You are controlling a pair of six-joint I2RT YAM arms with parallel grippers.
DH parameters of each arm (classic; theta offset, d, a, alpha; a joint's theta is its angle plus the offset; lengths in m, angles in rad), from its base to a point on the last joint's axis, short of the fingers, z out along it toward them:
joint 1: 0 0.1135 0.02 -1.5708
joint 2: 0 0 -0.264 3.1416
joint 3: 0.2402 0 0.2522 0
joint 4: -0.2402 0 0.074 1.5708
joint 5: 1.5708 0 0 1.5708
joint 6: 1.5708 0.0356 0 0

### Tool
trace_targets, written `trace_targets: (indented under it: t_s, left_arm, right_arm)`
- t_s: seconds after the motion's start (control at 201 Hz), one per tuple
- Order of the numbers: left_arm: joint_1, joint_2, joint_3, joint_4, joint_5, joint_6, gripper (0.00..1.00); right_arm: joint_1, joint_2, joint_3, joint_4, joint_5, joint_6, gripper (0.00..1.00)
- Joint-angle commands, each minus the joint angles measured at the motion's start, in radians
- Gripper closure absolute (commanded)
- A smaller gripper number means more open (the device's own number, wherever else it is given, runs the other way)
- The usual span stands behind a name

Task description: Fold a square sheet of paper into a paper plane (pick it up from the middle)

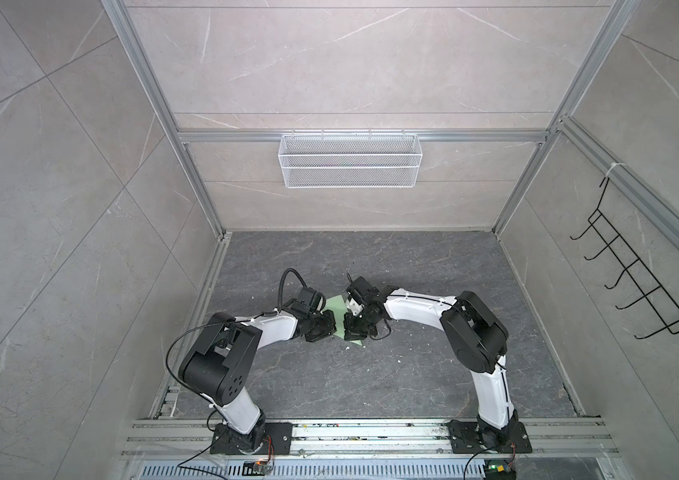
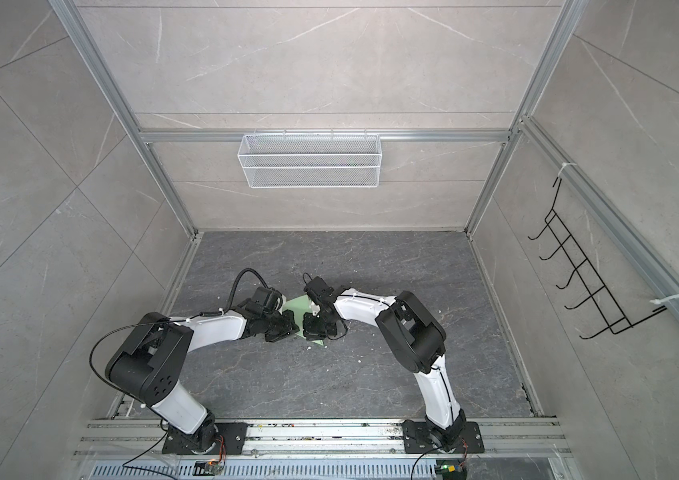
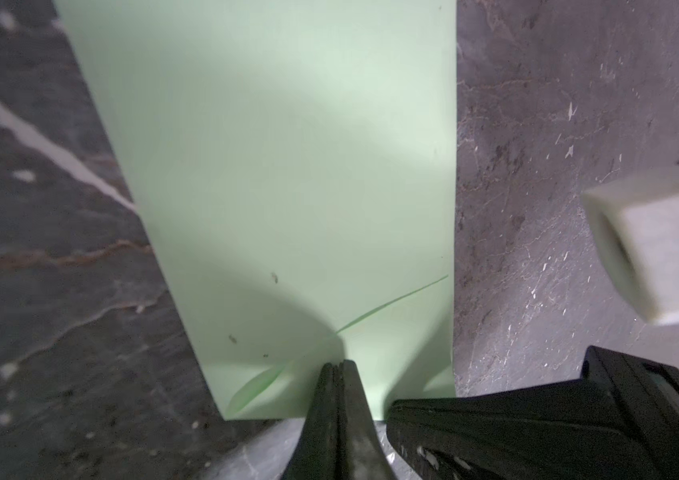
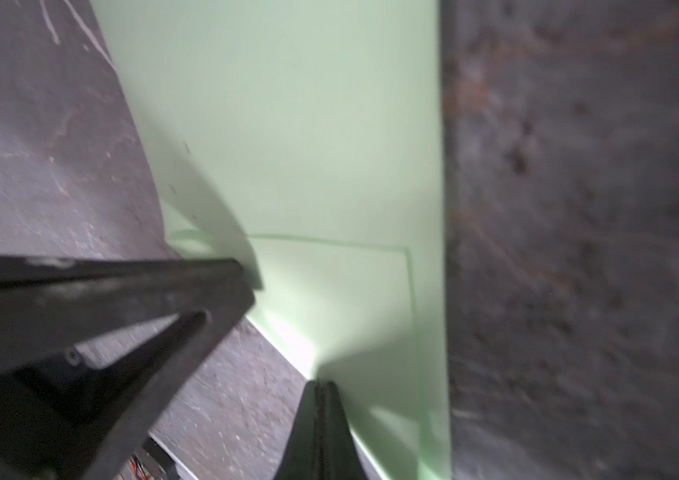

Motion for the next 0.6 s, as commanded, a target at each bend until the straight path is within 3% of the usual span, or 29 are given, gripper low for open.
trace_targets:
  t_s: [0.0, 0.538, 0.597]
  left_arm:
    - [0.002, 0.043, -0.012, -0.129, -0.104, 0.015, 1.00]
    - [0.003, 0.033, 0.026, -0.141, -0.080, 0.051, 1.00]
    - [0.004, 0.022, 0.058, -0.147, -0.058, 0.064, 1.00]
  right_arm:
    - [-0.011, -0.019, -0.073, -0.108, 0.046, -0.007, 1.00]
    - [-0.079, -0.182, -0.246, -0.087, 0.095, -0.029, 1.00]
    - [-0.080, -0.221, -0.245, -0.061, 0.103, -0.057, 0.96]
